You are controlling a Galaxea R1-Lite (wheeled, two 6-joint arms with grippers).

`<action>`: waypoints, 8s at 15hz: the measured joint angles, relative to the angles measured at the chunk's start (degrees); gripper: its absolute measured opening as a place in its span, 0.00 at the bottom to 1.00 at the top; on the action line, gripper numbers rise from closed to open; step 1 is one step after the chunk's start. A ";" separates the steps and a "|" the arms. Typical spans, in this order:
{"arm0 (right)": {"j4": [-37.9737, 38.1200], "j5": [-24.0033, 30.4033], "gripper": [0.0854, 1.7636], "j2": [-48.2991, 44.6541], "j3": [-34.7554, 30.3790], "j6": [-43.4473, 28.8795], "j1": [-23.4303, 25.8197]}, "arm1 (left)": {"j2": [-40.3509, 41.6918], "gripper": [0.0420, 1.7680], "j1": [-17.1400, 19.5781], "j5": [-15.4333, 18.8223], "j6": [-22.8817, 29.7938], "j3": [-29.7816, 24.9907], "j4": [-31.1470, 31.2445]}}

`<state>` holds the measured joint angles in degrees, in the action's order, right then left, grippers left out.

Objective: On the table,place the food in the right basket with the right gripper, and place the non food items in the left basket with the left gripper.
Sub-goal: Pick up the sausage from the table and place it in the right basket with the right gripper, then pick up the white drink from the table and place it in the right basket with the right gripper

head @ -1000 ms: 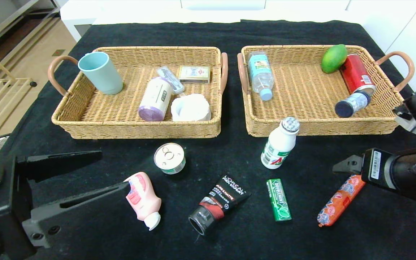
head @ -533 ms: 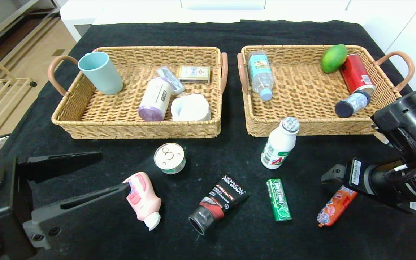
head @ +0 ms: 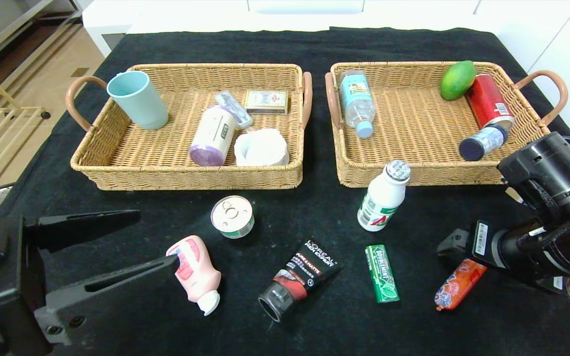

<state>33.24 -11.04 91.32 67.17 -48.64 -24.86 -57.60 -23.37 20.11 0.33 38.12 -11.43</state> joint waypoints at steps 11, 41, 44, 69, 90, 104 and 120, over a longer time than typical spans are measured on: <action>-0.06 0.05 0.24 0.35 -1.07 -0.50 -0.24 | 0.57 0.97 0.00 -0.24 -0.33 -0.12 -0.05; 10.44 -5.02 0.24 0.40 30.40 9.01 0.99 | 1.21 0.97 0.00 -0.28 -2.23 -1.11 -0.09; 10.03 -5.11 0.24 3.94 37.18 9.20 1.95 | 1.24 0.97 0.00 -0.27 -2.22 -1.08 -0.16; -12.24 -4.89 0.24 17.23 42.75 9.23 10.12 | 1.87 0.97 0.06 -0.33 -2.30 -0.87 -0.16; -11.42 -4.35 0.87 1.90 20.48 19.18 5.12 | 2.19 0.97 0.06 -0.28 -3.07 -1.00 -0.16; -16.63 -2.73 0.95 -23.24 -12.24 29.82 -12.96 | 2.08 0.97 -0.16 -0.28 -3.38 -1.00 -0.02; -37.01 -15.19 0.96 -8.30 -12.92 35.34 -25.33 | 2.01 0.97 -0.09 -0.30 -3.39 -0.94 -0.13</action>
<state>-3.77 -26.23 83.02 54.25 -13.30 -50.19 -55.59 -23.45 19.81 -3.06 37.18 -11.57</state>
